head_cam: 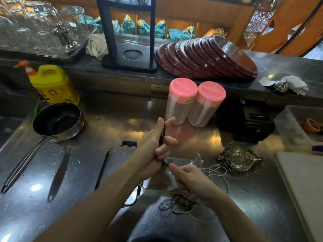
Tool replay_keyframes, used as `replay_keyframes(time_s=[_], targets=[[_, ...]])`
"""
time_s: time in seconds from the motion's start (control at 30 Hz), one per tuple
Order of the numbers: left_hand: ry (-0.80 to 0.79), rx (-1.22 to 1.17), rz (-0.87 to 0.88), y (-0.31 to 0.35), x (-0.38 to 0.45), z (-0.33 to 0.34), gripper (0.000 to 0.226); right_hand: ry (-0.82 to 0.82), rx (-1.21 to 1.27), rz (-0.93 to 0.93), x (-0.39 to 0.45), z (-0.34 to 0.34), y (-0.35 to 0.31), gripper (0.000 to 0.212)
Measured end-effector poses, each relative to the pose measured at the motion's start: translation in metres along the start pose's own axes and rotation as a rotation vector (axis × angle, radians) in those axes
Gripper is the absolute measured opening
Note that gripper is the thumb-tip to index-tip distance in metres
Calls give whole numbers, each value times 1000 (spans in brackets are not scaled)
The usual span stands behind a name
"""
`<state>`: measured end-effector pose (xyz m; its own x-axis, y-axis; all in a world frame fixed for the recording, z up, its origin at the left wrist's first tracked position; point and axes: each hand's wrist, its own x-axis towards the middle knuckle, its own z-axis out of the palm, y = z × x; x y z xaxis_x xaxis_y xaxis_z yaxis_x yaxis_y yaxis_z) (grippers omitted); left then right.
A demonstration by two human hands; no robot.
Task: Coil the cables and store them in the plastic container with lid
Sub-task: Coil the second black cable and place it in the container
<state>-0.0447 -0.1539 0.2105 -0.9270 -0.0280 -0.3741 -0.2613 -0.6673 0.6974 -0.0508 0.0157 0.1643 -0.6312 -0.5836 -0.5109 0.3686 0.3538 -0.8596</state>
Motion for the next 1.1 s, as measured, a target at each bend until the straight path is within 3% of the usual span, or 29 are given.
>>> replay_keyframes(time_s=[0.17, 0.23, 0.37, 0.47, 0.63, 0.7, 0.83, 1.0, 1.1], targets=[[-207, -32, -157, 3, -10, 2, 54, -45, 239, 22, 22, -41, -11, 29], [-243, 55, -195, -2, -15, 3, 53, -31, 291, 49, 30, -52, -26, 30], [-141, 366, -142, -15, -15, -1, 46, -48, 252, 90, 39, -60, -62, 35], [-5, 435, -102, -22, -11, -4, 43, 23, 184, 69, 34, -50, -77, 31], [159, 237, -48, -24, -2, 1, 42, 185, -212, -145, 5, -8, -77, 27], [213, 121, -16, -20, 5, 5, 44, 197, -134, -195, -2, 11, -62, 28], [88, -36, -13, -7, 3, 15, 35, 214, 156, -219, -8, 27, -26, 34], [17, -118, 22, -5, 0, 20, 44, 14, 220, -109, -8, 10, 3, 61], [-38, -101, -16, 0, -7, 22, 52, -118, 148, 6, 0, -11, 17, 56]])
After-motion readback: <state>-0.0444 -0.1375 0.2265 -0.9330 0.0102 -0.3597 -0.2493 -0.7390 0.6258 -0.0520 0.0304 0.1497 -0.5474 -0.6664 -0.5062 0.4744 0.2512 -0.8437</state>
